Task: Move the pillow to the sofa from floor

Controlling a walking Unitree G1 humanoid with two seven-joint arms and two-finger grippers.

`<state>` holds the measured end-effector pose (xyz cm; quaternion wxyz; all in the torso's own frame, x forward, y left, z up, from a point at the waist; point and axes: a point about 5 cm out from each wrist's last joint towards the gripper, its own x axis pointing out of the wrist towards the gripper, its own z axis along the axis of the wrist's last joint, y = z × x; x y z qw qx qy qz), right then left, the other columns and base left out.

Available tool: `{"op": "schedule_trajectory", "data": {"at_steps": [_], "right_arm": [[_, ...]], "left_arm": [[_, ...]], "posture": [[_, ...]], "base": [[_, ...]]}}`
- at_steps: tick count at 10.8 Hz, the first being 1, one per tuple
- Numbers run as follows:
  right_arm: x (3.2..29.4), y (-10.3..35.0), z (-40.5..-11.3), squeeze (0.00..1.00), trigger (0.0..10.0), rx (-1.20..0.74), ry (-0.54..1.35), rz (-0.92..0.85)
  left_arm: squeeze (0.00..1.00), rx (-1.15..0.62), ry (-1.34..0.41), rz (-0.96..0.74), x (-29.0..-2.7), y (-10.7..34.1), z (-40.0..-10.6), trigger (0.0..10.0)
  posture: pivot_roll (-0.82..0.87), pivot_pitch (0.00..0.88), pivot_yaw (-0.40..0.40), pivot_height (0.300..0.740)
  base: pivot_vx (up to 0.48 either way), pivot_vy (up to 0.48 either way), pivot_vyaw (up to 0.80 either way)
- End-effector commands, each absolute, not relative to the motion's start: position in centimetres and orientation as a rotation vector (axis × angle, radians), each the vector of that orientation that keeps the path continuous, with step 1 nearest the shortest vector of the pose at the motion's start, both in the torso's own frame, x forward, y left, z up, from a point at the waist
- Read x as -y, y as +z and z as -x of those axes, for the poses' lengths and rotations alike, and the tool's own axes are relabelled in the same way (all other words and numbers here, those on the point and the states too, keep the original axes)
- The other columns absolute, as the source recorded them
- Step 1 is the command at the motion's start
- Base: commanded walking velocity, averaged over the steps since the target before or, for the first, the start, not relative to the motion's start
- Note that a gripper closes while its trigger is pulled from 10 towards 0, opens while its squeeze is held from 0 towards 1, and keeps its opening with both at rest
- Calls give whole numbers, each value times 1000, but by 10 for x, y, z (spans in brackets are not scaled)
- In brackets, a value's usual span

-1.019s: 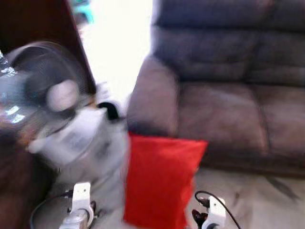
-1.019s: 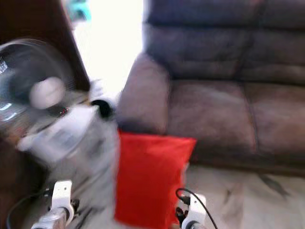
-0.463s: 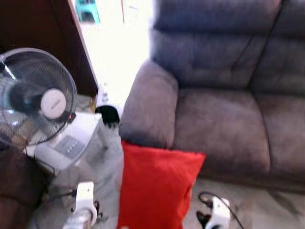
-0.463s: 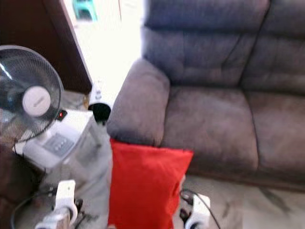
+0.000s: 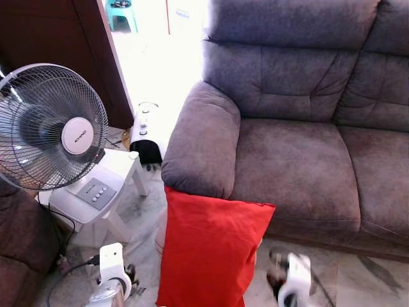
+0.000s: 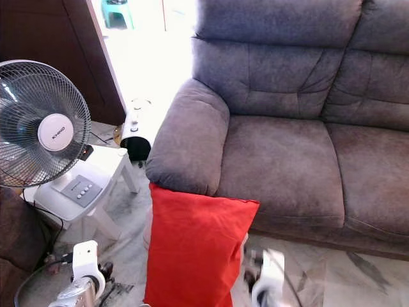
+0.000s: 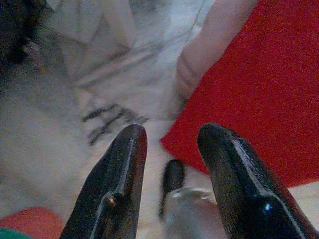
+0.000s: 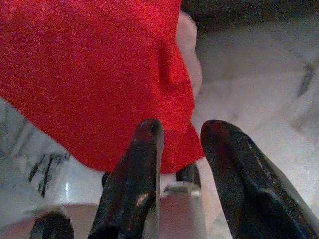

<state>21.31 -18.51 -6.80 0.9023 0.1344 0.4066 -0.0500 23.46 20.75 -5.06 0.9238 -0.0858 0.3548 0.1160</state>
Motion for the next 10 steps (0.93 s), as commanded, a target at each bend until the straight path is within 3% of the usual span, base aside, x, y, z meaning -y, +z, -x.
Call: {"op": "schedule_trajectory", "data": {"at_steps": [1, 2, 3, 7, 10], "right_arm": [[191, -63, -220, 0, 10000, -810, -132, -278], [192, -58, -228, 204, 10000, -781, -134, -301], [193, -49, -241, 1000, 10000, -732, -137, -319], [188, -40, -254, 1000, 10000, -681, -112, -349], [189, -42, -251, 1000, 10000, -690, -114, -343]], "left_arm": [[1000, -730, 244, 237, -206, -55, -228, 10000], [1000, -721, 244, 257, -206, -55, -227, 10000], [1000, -590, 204, 225, -211, -27, -263, 10000], [1000, -441, 203, 355, -210, 2, -295, 10000], [1000, -437, 168, 392, -202, 2, -296, 10000]], "posture": [[85, 117, -4, 703], [86, 119, -3, 703], [84, 122, -3, 703], [85, 119, -8, 703], [82, 117, -11, 703]], "base": [[0, 0, 0], [0, 0, 0], [0, 0, 0], [0, 0, 0], [0, 0, 0]]}}
